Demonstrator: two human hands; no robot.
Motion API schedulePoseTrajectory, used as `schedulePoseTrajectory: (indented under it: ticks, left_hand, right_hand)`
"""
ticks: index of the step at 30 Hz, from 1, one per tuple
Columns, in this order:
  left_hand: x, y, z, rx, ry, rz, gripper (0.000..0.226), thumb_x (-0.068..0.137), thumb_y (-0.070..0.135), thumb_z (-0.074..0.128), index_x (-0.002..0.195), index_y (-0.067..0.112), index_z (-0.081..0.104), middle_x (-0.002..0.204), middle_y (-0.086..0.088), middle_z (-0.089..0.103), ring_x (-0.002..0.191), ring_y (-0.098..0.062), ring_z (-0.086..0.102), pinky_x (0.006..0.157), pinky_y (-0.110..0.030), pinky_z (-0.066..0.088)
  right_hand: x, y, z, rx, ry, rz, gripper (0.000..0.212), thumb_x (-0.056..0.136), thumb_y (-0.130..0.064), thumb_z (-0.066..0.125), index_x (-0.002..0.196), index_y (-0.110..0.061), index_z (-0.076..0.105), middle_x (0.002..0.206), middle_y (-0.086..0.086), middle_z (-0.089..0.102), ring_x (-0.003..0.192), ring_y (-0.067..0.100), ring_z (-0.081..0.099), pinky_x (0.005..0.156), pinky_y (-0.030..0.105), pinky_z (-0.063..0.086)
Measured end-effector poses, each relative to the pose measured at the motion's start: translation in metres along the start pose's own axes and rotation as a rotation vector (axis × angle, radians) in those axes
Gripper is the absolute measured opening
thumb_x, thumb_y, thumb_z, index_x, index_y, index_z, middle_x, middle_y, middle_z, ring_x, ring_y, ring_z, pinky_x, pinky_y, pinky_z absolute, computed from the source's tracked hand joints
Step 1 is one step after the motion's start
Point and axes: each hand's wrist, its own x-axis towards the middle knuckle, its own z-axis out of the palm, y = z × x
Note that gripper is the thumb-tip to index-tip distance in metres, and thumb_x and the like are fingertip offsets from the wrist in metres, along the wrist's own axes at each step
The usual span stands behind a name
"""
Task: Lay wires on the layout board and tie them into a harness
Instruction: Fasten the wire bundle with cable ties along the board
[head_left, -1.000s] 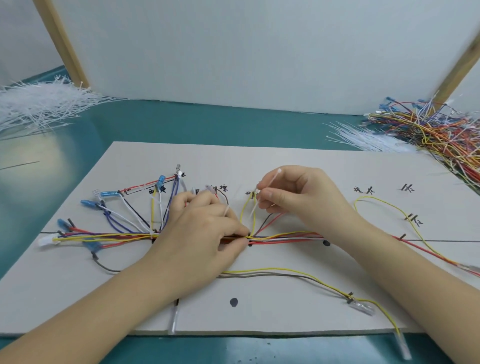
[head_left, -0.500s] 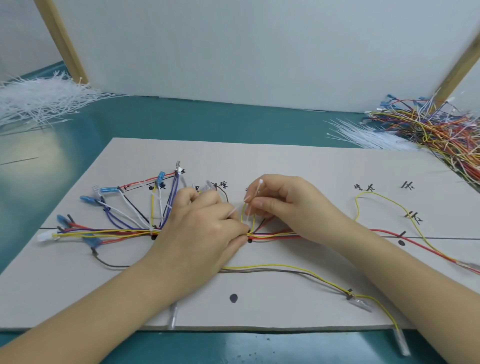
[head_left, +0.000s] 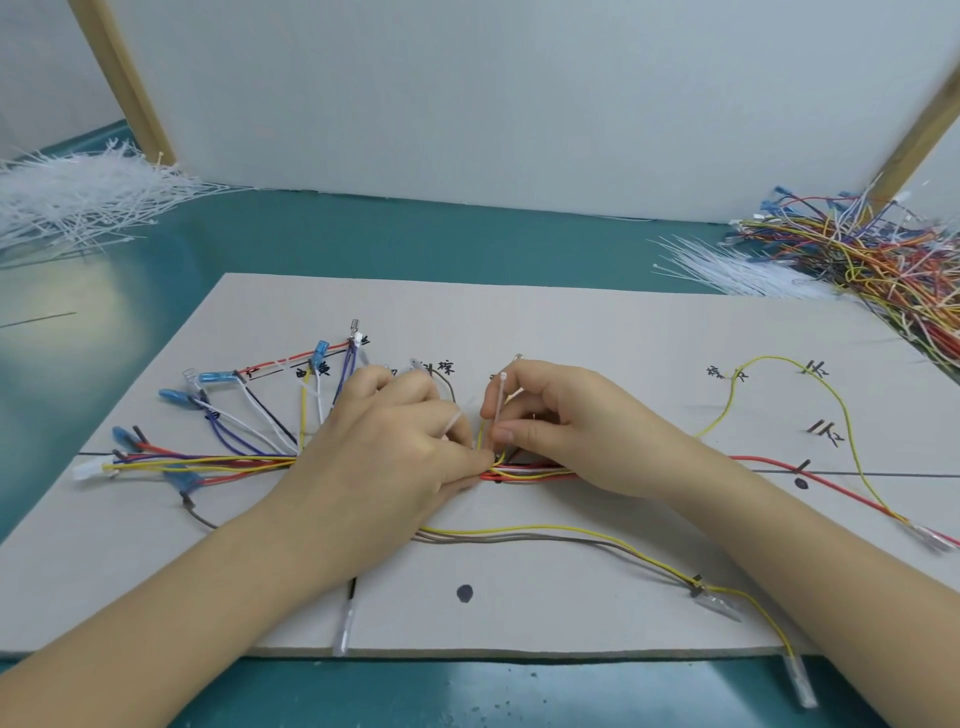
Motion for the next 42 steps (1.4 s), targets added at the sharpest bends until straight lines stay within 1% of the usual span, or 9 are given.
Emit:
schedulePoseTrajectory:
  ticks: [8, 12, 18, 23, 26, 29, 34, 36, 42]
  left_hand:
    - [0.000, -0.004, 0.005, -0.189, -0.010, 0.004, 0.031, 0.082, 0.034, 0.048, 0.086, 0.022, 0.076, 0.077, 0.012, 0.069, 0.078, -0.013, 0.049, 0.071, -0.037, 0.036]
    - [0.000, -0.006, 0.005, -0.211, -0.034, 0.034, 0.030, 0.084, 0.031, 0.049, 0.088, 0.018, 0.075, 0.082, 0.010, 0.070, 0.080, -0.013, 0.045, 0.070, -0.037, 0.038]
    - [0.000, -0.014, -0.002, -0.106, -0.110, 0.167, 0.017, 0.086, 0.024, 0.052, 0.082, 0.020, 0.067, 0.081, 0.012, 0.067, 0.088, -0.013, 0.045, 0.077, -0.030, 0.036]
    - [0.006, -0.013, -0.006, 0.084, -0.048, 0.327, 0.025, 0.086, 0.018, 0.047, 0.078, 0.023, 0.069, 0.082, 0.011, 0.067, 0.077, -0.020, 0.057, 0.068, -0.031, 0.040]
    - [0.008, -0.005, 0.001, 0.124, 0.018, 0.314, 0.021, 0.085, 0.008, 0.054, 0.070, 0.016, 0.065, 0.077, 0.002, 0.064, 0.067, -0.021, 0.055, 0.064, -0.031, 0.040]
    - [0.008, 0.001, 0.005, 0.036, -0.009, 0.249, 0.024, 0.089, 0.018, 0.049, 0.071, 0.014, 0.064, 0.077, 0.000, 0.062, 0.068, -0.022, 0.054, 0.064, -0.032, 0.048]
    - [0.004, -0.015, -0.002, -0.065, -0.148, 0.273, 0.018, 0.088, 0.020, 0.052, 0.084, 0.021, 0.069, 0.089, 0.008, 0.064, 0.079, -0.014, 0.046, 0.070, -0.031, 0.043]
    - [0.005, -0.015, -0.003, -0.027, -0.141, 0.309, 0.012, 0.085, 0.017, 0.057, 0.081, 0.019, 0.069, 0.087, 0.008, 0.065, 0.076, -0.016, 0.049, 0.066, -0.030, 0.046]
    - [0.009, -0.007, -0.003, 0.086, -0.040, 0.364, 0.026, 0.085, 0.006, 0.045, 0.070, 0.016, 0.065, 0.076, 0.002, 0.063, 0.066, -0.021, 0.054, 0.057, -0.030, 0.046]
  right_hand:
    - [-0.001, -0.002, 0.000, -0.031, 0.016, -0.012, 0.020, 0.088, -0.005, 0.060, 0.081, -0.023, 0.059, 0.078, -0.005, 0.067, 0.071, 0.008, 0.059, 0.074, 0.026, 0.047]
    - [0.000, -0.002, -0.002, -0.079, 0.059, -0.026, 0.021, 0.085, -0.007, 0.065, 0.077, -0.026, 0.063, 0.070, -0.010, 0.064, 0.063, 0.002, 0.053, 0.064, 0.017, 0.045]
    - [0.000, 0.000, -0.004, 0.004, 0.043, -0.021, 0.018, 0.088, -0.003, 0.061, 0.084, -0.020, 0.064, 0.076, -0.001, 0.069, 0.070, 0.009, 0.062, 0.074, 0.026, 0.052]
    - [0.000, 0.000, -0.003, 0.028, 0.036, -0.013, 0.017, 0.089, -0.002, 0.058, 0.086, -0.019, 0.062, 0.076, -0.002, 0.069, 0.069, 0.008, 0.063, 0.072, 0.020, 0.051]
    - [0.000, -0.002, -0.001, 0.044, 0.006, -0.035, 0.023, 0.093, 0.000, 0.051, 0.083, -0.019, 0.060, 0.074, -0.002, 0.066, 0.069, 0.010, 0.061, 0.072, 0.024, 0.051]
    - [-0.001, -0.002, -0.001, 0.012, 0.006, -0.049, 0.021, 0.093, -0.001, 0.051, 0.083, -0.018, 0.060, 0.076, -0.001, 0.065, 0.071, 0.009, 0.059, 0.076, 0.033, 0.050]
    - [-0.001, -0.002, -0.002, 0.017, -0.002, -0.027, 0.023, 0.093, -0.002, 0.052, 0.083, -0.020, 0.061, 0.076, -0.004, 0.067, 0.072, 0.008, 0.061, 0.076, 0.024, 0.050]
    - [-0.001, -0.002, -0.001, 0.015, -0.004, -0.024, 0.023, 0.093, -0.003, 0.053, 0.082, -0.021, 0.061, 0.075, -0.006, 0.066, 0.070, 0.007, 0.060, 0.073, 0.019, 0.048]
    - [0.000, -0.003, -0.001, 0.107, -0.009, -0.001, 0.018, 0.091, -0.002, 0.056, 0.080, -0.015, 0.060, 0.070, -0.004, 0.064, 0.065, 0.004, 0.058, 0.067, 0.014, 0.047]
